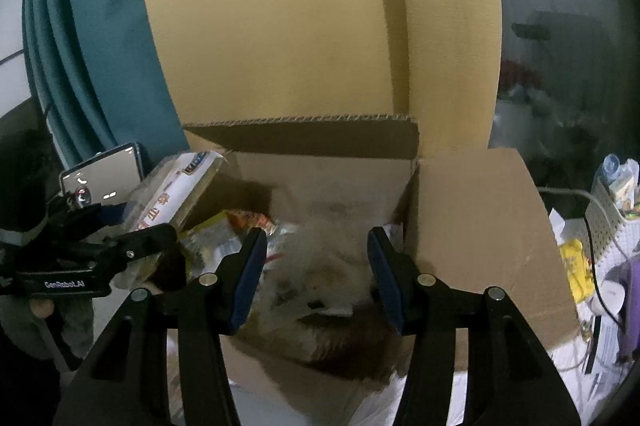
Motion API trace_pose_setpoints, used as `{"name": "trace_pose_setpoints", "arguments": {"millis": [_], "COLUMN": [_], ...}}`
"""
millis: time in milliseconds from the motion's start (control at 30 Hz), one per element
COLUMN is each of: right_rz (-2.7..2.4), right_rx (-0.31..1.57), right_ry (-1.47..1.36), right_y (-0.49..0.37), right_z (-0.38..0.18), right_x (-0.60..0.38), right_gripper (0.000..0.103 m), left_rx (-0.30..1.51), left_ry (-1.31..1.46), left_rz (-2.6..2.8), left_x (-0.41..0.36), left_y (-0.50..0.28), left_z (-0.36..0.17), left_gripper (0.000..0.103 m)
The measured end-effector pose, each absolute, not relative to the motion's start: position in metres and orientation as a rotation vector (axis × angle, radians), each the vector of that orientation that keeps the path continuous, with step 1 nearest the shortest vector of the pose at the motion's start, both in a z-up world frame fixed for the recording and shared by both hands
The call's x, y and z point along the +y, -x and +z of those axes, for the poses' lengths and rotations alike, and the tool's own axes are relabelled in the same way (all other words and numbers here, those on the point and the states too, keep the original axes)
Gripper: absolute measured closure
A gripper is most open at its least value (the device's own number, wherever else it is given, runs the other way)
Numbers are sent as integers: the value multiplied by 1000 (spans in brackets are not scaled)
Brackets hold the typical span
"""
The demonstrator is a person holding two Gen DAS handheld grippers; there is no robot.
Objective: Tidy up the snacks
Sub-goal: 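Carry both packages into the cardboard box and lower them inside, then open both tools to release the packages and withdraw from the box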
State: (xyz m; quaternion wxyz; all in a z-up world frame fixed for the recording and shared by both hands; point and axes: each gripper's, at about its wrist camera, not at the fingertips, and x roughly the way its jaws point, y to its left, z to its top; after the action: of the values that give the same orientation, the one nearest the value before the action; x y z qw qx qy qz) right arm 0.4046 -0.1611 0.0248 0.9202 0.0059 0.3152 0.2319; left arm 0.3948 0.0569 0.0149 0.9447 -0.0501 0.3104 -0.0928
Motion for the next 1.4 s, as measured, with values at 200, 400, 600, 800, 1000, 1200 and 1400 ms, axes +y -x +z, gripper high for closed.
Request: {"name": "trace_pose_setpoints", "arguments": {"millis": [200, 400, 600, 800, 1000, 1200, 1400], "right_rz": [457, 454, 424, 414, 412, 414, 414], "right_rx": [643, 647, 673, 673, 662, 653, 638], "right_ry": [-6, -14, -5, 5, 12, 19, 27], "right_y": [-426, -441, -449, -448, -439, -424, -405], "right_z": [25, 20, 8, 8, 16, 26, 39], "right_x": [-159, -157, -154, -151, -149, -150, -148], "right_gripper": [48, 48, 43, 29, 28, 28, 28], "left_rx": [665, 692, 678, 635, 613, 587, 569], "left_ry": [121, 150, 169, 177, 154, 154, 158], "left_rz": [-190, -192, -194, -190, -189, -185, -179], "left_x": [53, 50, 52, 56, 52, 55, 59], "left_y": [-418, -432, -431, -420, -404, -383, -358], "left_z": [8, 1, 2, 15, 28, 39, 46], "left_gripper": [19, 18, 9, 7, 7, 7, 7]}}
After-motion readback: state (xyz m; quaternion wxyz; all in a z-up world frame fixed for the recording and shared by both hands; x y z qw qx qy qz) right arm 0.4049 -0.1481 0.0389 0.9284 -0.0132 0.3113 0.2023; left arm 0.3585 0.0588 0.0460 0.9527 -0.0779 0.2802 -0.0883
